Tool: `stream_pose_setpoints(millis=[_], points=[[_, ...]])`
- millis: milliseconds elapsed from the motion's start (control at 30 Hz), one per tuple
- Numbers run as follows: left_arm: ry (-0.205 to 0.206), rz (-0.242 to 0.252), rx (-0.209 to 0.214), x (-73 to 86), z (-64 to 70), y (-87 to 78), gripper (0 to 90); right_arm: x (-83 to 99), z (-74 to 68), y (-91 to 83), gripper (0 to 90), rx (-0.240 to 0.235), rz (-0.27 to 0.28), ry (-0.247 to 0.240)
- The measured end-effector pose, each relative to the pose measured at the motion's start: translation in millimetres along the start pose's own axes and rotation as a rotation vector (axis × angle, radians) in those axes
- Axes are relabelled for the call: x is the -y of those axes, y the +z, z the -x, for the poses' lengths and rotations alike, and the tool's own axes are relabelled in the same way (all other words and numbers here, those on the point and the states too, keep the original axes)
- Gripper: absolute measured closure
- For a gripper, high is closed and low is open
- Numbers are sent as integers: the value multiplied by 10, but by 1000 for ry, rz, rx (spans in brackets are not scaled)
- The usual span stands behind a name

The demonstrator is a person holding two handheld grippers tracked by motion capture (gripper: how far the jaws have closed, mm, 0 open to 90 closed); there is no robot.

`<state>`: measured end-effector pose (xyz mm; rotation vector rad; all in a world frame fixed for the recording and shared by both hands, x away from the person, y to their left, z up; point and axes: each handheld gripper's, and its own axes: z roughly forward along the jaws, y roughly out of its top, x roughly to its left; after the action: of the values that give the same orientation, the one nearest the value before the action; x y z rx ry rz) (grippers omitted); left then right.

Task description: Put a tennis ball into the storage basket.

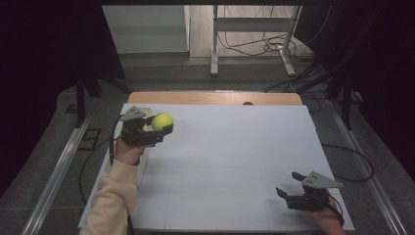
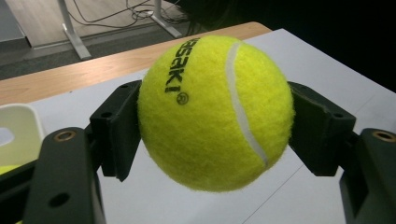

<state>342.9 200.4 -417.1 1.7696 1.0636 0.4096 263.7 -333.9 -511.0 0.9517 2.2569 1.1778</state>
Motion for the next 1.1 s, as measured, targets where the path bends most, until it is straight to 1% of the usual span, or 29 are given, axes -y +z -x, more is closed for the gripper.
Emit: stream_pose_setpoints(millis=[400,1100], points=[[-19,6,-26,40,-104,-107,260,-1,-1,0,159,0,0,-2],[-58,14,-88,115,-300,-257,261,0,-2,3,159,0,-2,-4]])
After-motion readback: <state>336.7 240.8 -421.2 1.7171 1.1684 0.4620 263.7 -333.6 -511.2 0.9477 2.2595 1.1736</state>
